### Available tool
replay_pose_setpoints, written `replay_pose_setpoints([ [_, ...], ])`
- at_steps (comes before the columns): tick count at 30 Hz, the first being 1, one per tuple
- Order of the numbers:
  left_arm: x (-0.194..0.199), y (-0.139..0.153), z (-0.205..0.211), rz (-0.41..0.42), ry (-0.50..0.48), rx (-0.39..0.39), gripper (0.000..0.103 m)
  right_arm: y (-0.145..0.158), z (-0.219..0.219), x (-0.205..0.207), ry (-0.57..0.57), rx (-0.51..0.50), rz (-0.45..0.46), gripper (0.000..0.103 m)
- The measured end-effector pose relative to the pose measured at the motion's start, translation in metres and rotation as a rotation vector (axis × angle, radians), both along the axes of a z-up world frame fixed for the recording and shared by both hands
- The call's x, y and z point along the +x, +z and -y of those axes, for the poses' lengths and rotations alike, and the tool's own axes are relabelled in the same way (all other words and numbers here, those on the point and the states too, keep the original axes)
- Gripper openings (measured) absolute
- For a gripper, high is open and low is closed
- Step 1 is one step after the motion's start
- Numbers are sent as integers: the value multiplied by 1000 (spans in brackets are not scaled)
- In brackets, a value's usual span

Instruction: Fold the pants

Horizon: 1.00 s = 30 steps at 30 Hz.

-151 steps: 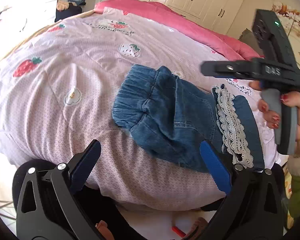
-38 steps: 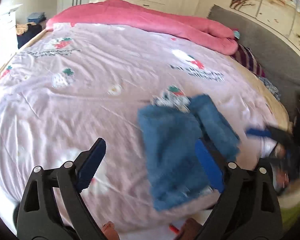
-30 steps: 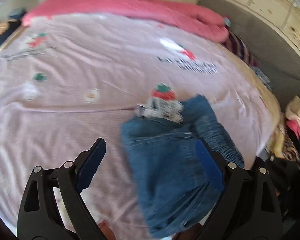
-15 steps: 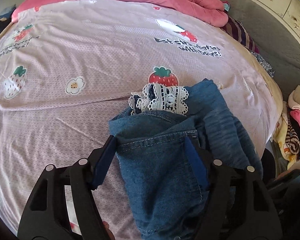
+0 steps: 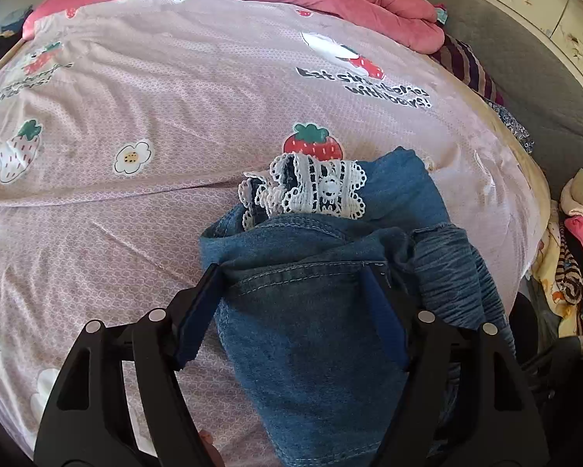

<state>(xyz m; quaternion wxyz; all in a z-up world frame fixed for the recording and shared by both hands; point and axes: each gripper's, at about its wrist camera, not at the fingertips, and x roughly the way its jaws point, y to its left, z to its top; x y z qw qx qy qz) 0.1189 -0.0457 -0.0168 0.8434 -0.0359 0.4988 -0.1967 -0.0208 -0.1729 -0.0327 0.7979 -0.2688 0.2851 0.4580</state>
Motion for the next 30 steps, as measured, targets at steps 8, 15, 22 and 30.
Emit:
replay_pose_setpoints([
  [8, 3, 1, 1, -4, -12, 16, 66, 28, -27, -22, 60, 34, 151, 25],
  [15, 5, 0, -2, -5, -19, 12, 66, 8, -80, -23, 155, -134, 280, 24],
  [22, 2, 0, -2, 10, -24, 14, 66, -3, -80, -26, 162, -178, 143, 2],
  [30, -4, 4, 3, 46, -10, 41, 67, 4, -49, -29, 133, -86, -17, 2],
])
